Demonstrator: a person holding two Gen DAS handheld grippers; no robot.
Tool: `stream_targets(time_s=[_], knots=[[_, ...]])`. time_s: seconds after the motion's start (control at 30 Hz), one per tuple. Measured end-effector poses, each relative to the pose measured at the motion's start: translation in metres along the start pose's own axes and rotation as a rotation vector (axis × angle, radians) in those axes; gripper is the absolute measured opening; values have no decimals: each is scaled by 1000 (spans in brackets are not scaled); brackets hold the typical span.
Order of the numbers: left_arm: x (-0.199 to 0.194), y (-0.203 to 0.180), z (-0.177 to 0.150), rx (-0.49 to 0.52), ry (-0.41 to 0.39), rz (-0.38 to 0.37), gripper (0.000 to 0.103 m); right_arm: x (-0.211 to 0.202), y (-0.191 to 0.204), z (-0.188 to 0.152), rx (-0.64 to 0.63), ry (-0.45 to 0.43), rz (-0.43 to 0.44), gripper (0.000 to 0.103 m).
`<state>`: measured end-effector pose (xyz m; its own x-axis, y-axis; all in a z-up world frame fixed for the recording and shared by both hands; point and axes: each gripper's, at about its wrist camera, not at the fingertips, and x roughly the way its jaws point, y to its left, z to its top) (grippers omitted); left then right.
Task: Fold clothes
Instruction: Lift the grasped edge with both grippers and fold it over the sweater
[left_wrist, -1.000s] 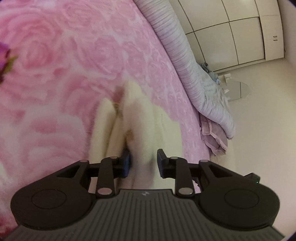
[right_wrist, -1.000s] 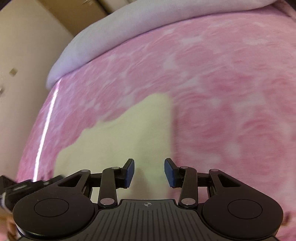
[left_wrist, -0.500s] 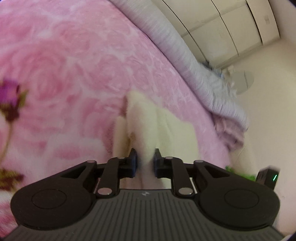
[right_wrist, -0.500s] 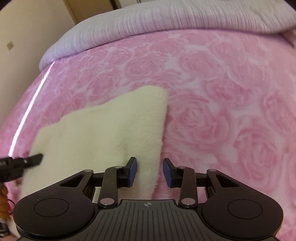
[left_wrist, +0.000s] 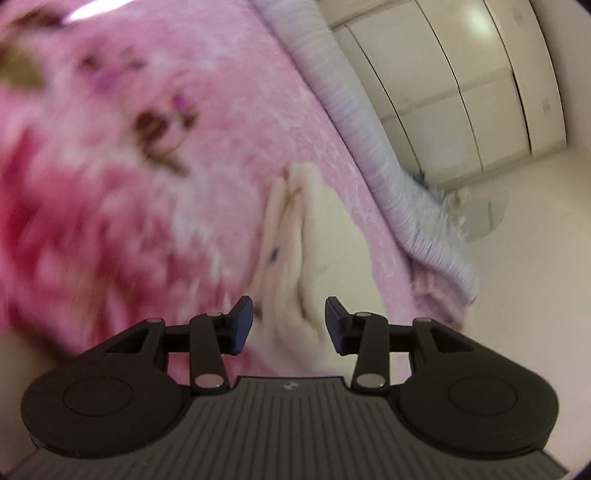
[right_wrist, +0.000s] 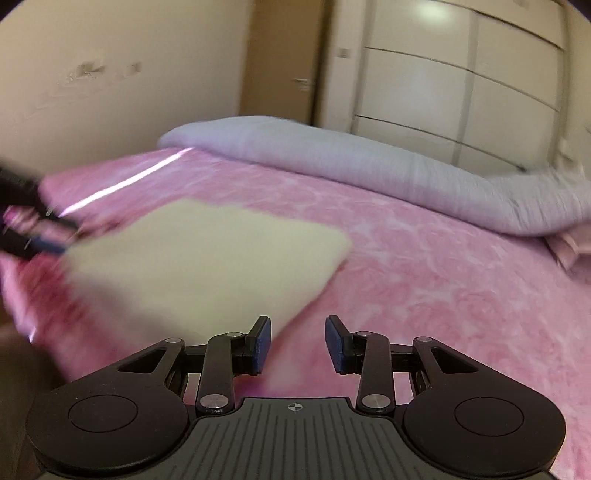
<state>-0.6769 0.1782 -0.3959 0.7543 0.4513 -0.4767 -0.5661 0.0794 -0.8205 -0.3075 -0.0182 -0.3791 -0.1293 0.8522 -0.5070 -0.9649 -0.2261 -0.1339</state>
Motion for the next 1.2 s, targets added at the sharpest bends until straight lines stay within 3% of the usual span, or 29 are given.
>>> stream_targets(time_s=[0.17, 0.3, 0.4, 0.47, 0.63, 0.73, 0.87, 1.0, 1.13, 1.2], knots=[[-23, 10, -29, -100, -22, -20, 42, 7, 45, -16, -129, 44, -50, 37], [-7, 7, -34, -90, -38, 17, 42, 19, 52, -16, -70, 37, -82, 37], [-2, 4, -34, -78, -70, 4, 41, 29, 56, -15, -49, 32, -123, 37], [2, 1, -32, -50, -82, 14, 25, 34, 58, -13, -44, 37, -130, 37], [6, -7, -30, 54, -79, 48, 16, 36, 67, -13, -114, 27, -152, 29], [3, -7, -30, 60, -69, 40, 16, 37, 68, -11, -129, 32, -167, 28], [-3, 5, -29, -63, -70, 10, 23, 41, 66, -8, -107, 40, -159, 28], [-2, 5, -33, -50, -73, 25, 27, 43, 64, -7, -95, 40, -153, 28], [8, 5, -30, -64, -75, 12, 26, 45, 65, -7, -98, 43, -156, 28], [11, 0, -29, -28, -73, 21, 19, 46, 66, -7, -102, 44, -160, 28]])
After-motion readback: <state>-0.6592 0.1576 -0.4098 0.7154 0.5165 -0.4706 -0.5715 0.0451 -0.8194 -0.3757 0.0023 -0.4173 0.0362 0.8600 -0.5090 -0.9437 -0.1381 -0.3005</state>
